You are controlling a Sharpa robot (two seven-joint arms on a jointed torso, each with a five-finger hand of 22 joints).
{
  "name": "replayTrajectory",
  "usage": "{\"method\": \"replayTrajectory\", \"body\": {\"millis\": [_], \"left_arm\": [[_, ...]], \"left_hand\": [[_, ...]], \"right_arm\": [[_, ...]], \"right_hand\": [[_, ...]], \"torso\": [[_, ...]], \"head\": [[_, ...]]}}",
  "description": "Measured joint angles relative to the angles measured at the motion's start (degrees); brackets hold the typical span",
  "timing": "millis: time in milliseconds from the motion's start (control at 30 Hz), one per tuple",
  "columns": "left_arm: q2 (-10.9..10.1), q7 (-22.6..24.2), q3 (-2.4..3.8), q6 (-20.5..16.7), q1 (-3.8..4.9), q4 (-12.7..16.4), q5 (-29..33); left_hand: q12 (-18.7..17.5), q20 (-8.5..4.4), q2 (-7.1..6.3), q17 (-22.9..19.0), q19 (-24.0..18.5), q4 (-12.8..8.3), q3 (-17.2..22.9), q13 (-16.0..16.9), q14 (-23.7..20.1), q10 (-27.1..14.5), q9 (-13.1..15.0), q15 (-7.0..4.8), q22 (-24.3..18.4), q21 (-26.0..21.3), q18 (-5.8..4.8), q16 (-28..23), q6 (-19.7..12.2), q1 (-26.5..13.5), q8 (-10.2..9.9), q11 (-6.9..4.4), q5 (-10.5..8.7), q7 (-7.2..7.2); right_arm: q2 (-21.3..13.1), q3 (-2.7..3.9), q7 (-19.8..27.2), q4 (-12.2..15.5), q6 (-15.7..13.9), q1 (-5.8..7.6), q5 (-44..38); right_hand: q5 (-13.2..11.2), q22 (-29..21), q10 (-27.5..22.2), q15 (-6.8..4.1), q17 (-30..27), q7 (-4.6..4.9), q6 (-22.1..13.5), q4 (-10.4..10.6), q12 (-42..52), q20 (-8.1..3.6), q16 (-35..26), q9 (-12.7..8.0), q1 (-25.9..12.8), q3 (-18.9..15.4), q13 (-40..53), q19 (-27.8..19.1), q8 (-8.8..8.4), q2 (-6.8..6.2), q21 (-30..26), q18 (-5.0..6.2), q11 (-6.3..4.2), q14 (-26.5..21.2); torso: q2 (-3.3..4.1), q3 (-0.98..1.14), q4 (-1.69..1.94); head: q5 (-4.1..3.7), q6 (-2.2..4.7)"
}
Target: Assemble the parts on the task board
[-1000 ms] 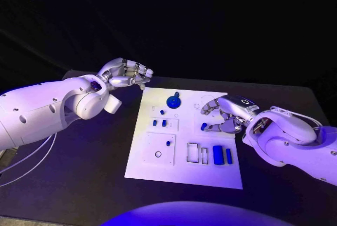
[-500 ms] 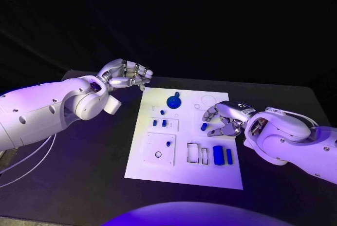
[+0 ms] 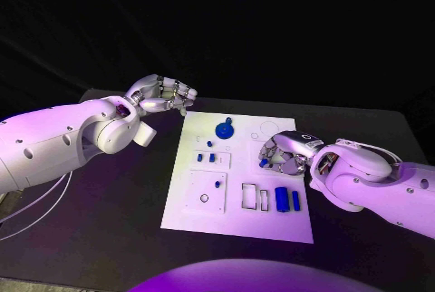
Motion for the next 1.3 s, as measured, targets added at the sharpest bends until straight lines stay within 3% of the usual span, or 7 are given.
{"method": "replayTrajectory", "body": {"millis": [133,233,1067,1300], "left_arm": [[-0.01,-0.01,0.0,0.02,0.0,0.01,0.0],[-0.01,-0.02,0.0,0.04,0.0,0.02,0.0],[-0.04,-0.17,0.0,0.18,0.01,0.05,0.03],[-0.01,-0.2,0.0,0.21,0.0,0.04,0.04]], "left_hand": [[0.0,0.0,0.0,0.0,0.0,0.0,0.0,0.0,0.0,0.0,0.0,0.0,0.0,0.0,0.0,0.0,0.0,0.0,0.0,0.0,0.0,0.0],[0.0,0.0,0.0,0.0,0.0,0.0,0.0,0.0,0.0,0.0,0.0,0.0,0.0,0.0,0.0,0.0,0.0,0.0,0.0,0.0,0.0,0.0],[0.27,0.0,0.0,0.03,0.0,0.0,0.0,0.0,0.0,-0.42,0.0,0.0,-0.08,0.0,0.0,0.0,0.0,0.0,0.2,0.01,0.0,0.0],[0.26,0.0,0.0,0.04,0.0,0.0,0.0,0.0,0.0,-0.42,0.0,0.0,-0.08,0.0,0.0,0.0,0.0,0.0,0.2,0.01,0.0,0.0]], "right_arm": [[0.29,0.0,-0.15,-0.17,-0.27,-0.04,-0.16],[0.55,0.02,-0.28,-0.36,-0.43,-0.08,-0.3],[1.6,-0.05,-2.38,-0.67,-0.87,-0.48,-5.4],[1.52,-0.13,-2.68,-0.4,-1.43,-0.65,-6.07]], "right_hand": [[0.0,0.0,1.74,-0.04,0.09,0.16,1.09,-0.29,-1.78,0.0,0.0,0.02,-2.2,5.65,0.13,0.41,0.0,-2.2,0.21,0.0,-0.3,-0.04],[0.0,0.0,2.13,-0.04,0.16,0.06,1.36,-0.52,-2.11,0.0,0.14,0.18,-2.9,7.59,0.21,0.41,0.0,-2.91,0.44,0.0,-0.31,-0.04],[-0.15,-0.03,3.87,-0.25,0.27,-0.49,3.95,-3.34,-3.45,-0.21,0.21,1.77,-5.2,13.06,0.3,0.61,2.32,-3.54,0.65,0.0,-0.64,0.16],[-0.26,-0.03,4.23,-0.46,0.26,-0.52,3.98,-3.23,-3.45,-0.21,0.21,2.21,-6.02,13.43,0.32,0.61,2.62,-3.59,0.64,0.0,-0.85,-0.05]], "torso": [[-0.01,0.02,-0.03],[-0.01,0.02,-0.03],[-0.04,0.06,-0.06],[-0.07,0.05,-0.06]], "head": [[-0.04,-0.04],[-0.04,-0.07],[-0.1,-0.33],[-0.12,-0.31]]}}
